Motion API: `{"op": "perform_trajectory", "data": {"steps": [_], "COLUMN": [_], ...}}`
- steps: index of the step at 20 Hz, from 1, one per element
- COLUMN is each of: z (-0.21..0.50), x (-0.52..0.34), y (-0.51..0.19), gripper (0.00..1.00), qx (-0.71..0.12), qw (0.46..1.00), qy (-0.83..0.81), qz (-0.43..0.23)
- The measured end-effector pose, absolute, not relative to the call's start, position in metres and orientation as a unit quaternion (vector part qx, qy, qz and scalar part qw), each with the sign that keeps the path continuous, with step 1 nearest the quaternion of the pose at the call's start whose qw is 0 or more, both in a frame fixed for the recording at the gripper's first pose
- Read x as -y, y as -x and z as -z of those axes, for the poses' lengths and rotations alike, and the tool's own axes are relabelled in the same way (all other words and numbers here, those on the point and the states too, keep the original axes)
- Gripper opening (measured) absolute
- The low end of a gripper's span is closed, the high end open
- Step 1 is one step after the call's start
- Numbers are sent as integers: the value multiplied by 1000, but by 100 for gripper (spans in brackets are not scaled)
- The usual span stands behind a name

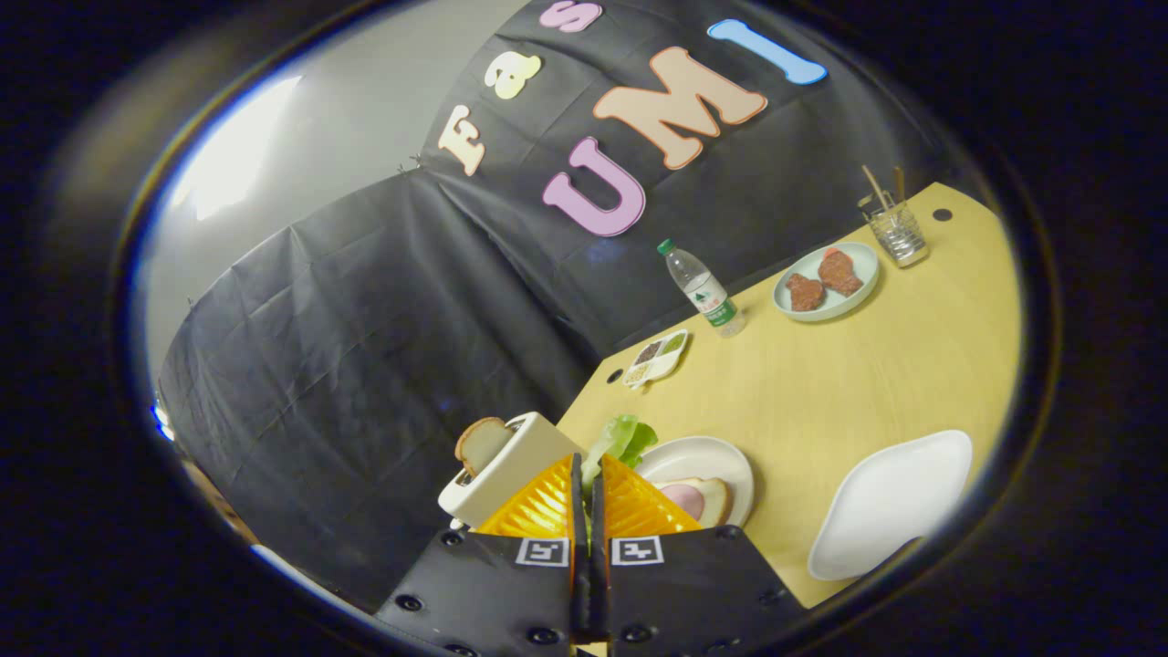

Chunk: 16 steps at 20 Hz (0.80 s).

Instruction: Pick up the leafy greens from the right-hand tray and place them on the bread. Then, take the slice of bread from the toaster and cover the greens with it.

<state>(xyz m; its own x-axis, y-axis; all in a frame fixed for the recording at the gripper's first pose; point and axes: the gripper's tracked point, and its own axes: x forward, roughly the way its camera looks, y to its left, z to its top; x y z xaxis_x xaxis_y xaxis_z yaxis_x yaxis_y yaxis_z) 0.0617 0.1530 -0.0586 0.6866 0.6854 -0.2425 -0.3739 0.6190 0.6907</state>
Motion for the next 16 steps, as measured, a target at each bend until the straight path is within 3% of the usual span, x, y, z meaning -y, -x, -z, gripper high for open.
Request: {"op": "perform_trajectory", "data": {"steps": [6, 11, 16], "z": [107, 158, 191], "x": [-205, -183, -142], "y": [-70, -83, -84], "gripper": [3, 3, 41], "qx": [-309, -352, -369], "qw": [849, 878, 906], "qy": [-291, -211, -98], "qz": [-313, -249, -179]}}
